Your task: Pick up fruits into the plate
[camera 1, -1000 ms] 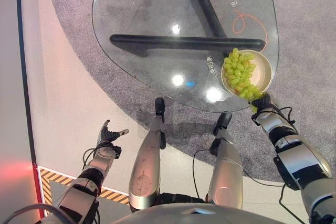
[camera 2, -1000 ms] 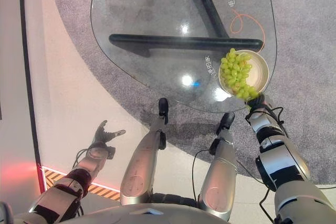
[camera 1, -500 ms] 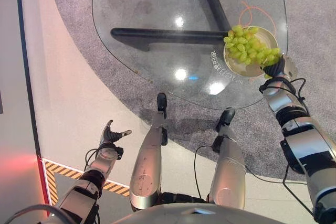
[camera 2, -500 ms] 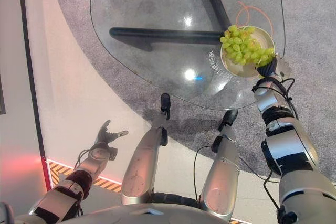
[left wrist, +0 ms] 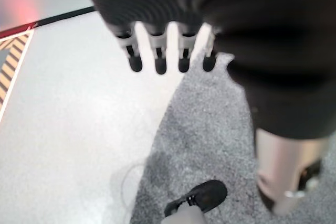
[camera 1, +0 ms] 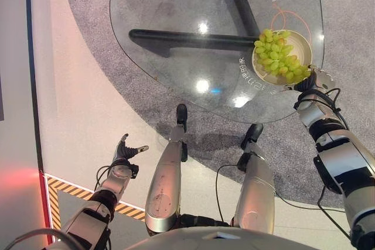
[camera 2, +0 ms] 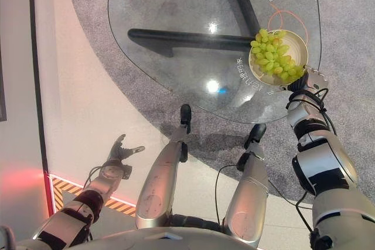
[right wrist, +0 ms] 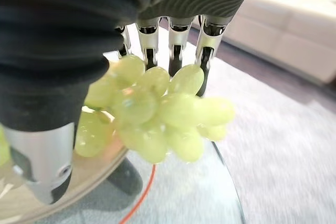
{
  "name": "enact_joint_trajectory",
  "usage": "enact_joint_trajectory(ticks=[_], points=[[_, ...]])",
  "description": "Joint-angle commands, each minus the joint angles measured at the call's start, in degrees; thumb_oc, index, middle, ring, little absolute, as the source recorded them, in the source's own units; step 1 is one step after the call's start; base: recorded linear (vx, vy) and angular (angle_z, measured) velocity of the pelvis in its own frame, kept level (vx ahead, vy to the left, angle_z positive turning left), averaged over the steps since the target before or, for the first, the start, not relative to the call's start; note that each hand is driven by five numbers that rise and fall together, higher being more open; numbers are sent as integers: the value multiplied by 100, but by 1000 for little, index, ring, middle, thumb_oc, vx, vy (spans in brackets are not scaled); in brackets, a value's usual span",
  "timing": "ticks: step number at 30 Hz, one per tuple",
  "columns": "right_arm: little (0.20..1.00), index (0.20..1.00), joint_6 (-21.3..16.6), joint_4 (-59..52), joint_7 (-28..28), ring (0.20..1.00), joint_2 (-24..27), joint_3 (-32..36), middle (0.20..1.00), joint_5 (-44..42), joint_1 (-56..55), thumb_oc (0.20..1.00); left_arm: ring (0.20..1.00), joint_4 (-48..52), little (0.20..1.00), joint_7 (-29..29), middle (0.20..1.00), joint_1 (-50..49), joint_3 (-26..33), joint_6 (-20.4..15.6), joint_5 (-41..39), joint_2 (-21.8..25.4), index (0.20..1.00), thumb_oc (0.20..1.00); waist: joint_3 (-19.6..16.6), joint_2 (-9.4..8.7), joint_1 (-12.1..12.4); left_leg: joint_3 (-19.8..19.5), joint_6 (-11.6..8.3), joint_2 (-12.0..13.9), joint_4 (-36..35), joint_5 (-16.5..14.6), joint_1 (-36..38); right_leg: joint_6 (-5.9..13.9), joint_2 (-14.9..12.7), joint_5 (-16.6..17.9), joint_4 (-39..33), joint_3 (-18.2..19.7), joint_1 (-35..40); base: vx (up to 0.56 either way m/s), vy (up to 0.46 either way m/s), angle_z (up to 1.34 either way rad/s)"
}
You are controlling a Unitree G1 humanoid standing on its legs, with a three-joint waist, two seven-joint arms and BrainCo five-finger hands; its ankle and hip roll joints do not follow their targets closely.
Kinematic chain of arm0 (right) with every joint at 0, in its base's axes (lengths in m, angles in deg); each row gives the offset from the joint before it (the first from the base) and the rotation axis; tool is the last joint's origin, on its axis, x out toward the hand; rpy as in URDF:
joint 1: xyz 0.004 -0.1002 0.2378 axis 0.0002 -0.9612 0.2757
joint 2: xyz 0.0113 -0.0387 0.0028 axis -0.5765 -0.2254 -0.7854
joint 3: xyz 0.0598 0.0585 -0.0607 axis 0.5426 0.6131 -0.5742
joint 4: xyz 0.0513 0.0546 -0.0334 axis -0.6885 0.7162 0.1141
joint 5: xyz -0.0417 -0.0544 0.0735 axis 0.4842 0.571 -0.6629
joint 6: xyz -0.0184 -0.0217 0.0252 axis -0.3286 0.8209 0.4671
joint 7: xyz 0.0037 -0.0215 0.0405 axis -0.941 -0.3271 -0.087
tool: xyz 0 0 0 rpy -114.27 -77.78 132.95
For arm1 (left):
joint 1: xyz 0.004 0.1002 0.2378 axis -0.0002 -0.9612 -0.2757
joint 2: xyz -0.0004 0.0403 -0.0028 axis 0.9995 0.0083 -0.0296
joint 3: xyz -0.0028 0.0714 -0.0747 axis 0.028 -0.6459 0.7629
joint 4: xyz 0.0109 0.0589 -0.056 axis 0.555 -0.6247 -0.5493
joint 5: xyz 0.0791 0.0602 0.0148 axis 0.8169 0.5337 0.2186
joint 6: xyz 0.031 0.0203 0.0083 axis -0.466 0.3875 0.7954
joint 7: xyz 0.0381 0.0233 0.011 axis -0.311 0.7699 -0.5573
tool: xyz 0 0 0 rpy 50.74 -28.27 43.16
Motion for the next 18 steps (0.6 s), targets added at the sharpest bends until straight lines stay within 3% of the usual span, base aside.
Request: enact_joint_trajectory(ticks=[1,8,9,15,18], points=[[1000,1000,-21,-141,-723,1000,513,-309,1000,477,271,1000,1000,-12,1000,-49,1000,-369,-186,-39,-170,189,1000,1000,-75,169,104,115,308,-559,511,-771,-126,-337,539,-423,719,-171,-288,0,0,0],[1000,1000,-386,-607,-1592,1000,537,-249,1000,513,-8,1000,1000,-45,1000,-166,1000,-359,-151,-65,-200,195,1000,1000,-75,59,-17,164,292,-533,429,-838,151,-301,617,-416,573,-97,-55,-12,5,0],[1000,1000,-602,-716,-1705,1000,529,-164,1000,512,-186,1000,1000,-84,1000,-139,1000,-370,-97,-114,-174,205,1000,1000,-75,13,-56,178,284,-517,383,-857,290,-293,632,-413,510,-88,71,-43,22,0],[1000,1000,-1307,-1313,-1644,1000,267,124,1000,465,-1105,1000,1000,-130,1000,16,1000,-357,133,-231,-117,208,1000,1000,-75,-271,-246,249,204,-324,98,-891,1097,-226,671,-312,18,6,895,-41,11,0],[1000,1000,-1563,-1641,-1421,1000,-121,339,1000,448,-2022,1000,1000,-245,1000,298,1000,-407,267,-196,-66,169,1000,1000,-327,-475,-404,288,128,-132,-214,-866,1689,-166,655,-227,-365,87,1507,79,14,-8]])
